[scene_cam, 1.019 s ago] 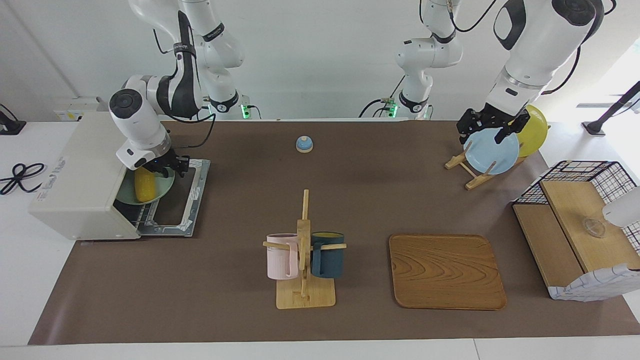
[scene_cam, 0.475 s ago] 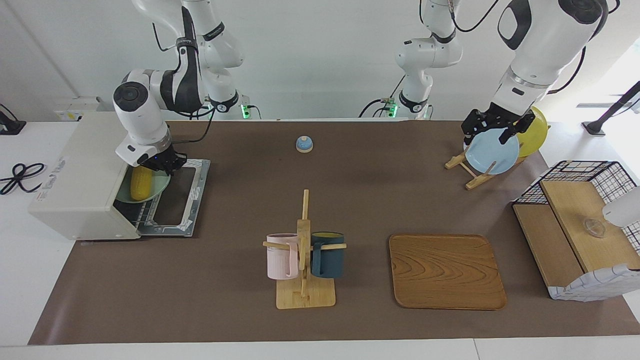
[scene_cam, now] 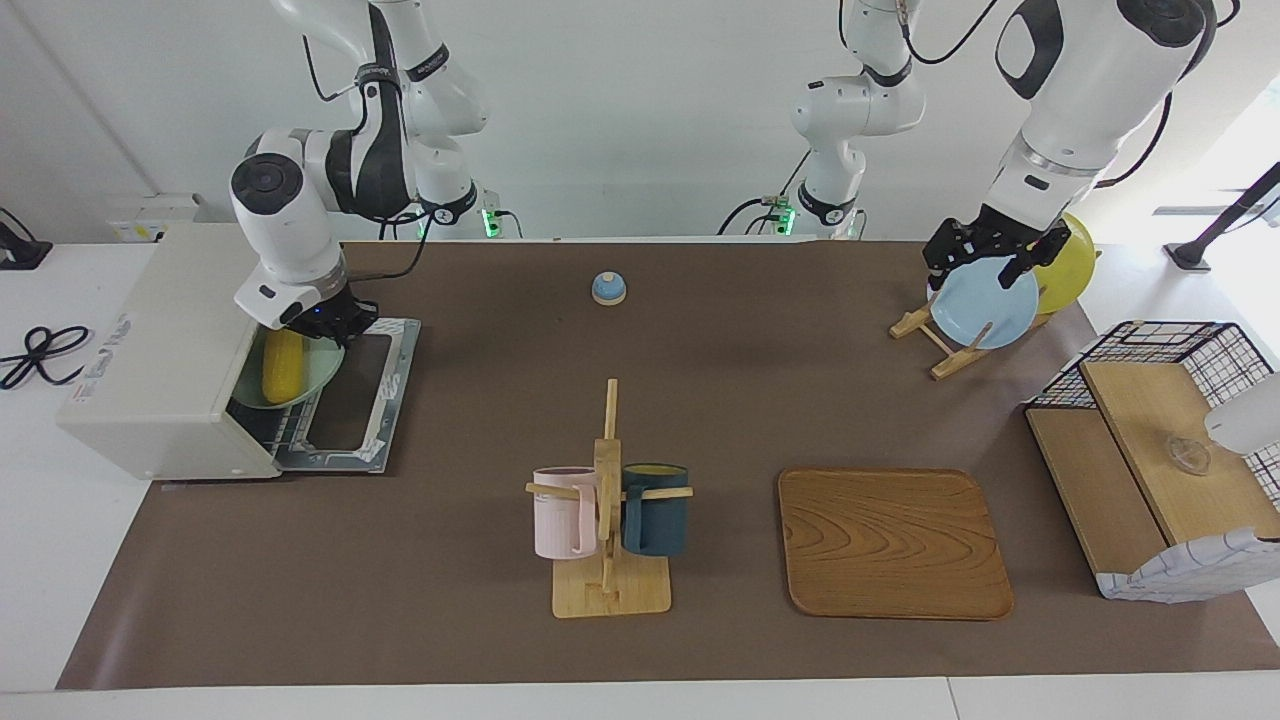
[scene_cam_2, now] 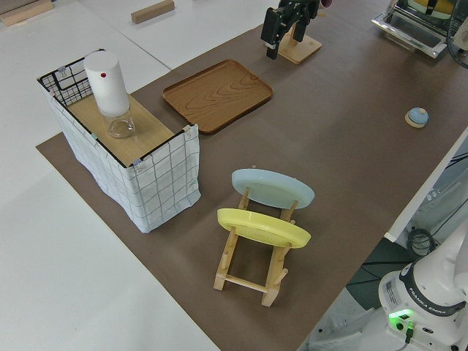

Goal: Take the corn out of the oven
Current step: 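Pull the plate with corn out and carry it toward the table center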

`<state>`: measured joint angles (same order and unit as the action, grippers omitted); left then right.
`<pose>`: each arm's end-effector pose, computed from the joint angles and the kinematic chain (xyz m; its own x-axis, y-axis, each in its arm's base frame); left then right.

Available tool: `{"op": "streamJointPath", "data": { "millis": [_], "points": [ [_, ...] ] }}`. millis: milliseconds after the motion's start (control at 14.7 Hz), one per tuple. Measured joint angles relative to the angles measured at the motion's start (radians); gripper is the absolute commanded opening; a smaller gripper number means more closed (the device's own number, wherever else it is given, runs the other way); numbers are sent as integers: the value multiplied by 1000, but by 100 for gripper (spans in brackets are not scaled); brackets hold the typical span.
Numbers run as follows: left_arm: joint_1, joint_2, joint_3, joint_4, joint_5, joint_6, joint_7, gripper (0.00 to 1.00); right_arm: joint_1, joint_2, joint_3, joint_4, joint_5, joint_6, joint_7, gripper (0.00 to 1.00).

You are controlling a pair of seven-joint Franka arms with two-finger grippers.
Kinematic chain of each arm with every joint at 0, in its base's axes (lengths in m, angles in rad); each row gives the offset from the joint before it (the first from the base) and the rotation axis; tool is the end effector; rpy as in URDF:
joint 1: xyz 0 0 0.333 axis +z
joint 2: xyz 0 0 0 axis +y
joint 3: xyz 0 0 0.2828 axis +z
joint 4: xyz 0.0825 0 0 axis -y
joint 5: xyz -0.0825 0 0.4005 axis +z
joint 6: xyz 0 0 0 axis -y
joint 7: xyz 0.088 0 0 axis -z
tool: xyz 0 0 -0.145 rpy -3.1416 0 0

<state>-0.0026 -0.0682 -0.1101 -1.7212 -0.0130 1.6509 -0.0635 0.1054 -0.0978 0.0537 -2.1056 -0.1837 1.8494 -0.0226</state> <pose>0.5529 -0.0657 0.5247 0.9988 -0.0479 -0.0029 -0.0479 -0.9988 0.0053 0.5139 0.0612 0.3725 0.9598 0.2262 -0.1661 0.2535 -0.9528 0.1669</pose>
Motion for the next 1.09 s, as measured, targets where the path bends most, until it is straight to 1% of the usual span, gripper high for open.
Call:
{"op": "streamJointPath", "data": {
  "millis": [204,475,611,679,883,951,1087],
  "points": [
    [0,0,0,0,0,0,0,100,154,-1,6,8,0,-48,205,0],
    [0,0,0,0,0,0,0,100,315,12,30,27,0,-50,428,0],
    [0,0,0,-2,0,0,0,100,401,73,34,83,0,-47,557,0],
    [0,0,0,-3,0,0,0,100,426,111,37,113,0,-39,597,0],
    [2,0,1,-5,0,-2,0,100,453,206,40,180,1,-17,635,0],
    [4,0,1,-7,0,-2,0,100,473,251,39,221,2,-17,674,0],
    [7,0,1,-10,0,-2,-1,100,529,375,40,340,1,-15,779,0]
  ]
}}
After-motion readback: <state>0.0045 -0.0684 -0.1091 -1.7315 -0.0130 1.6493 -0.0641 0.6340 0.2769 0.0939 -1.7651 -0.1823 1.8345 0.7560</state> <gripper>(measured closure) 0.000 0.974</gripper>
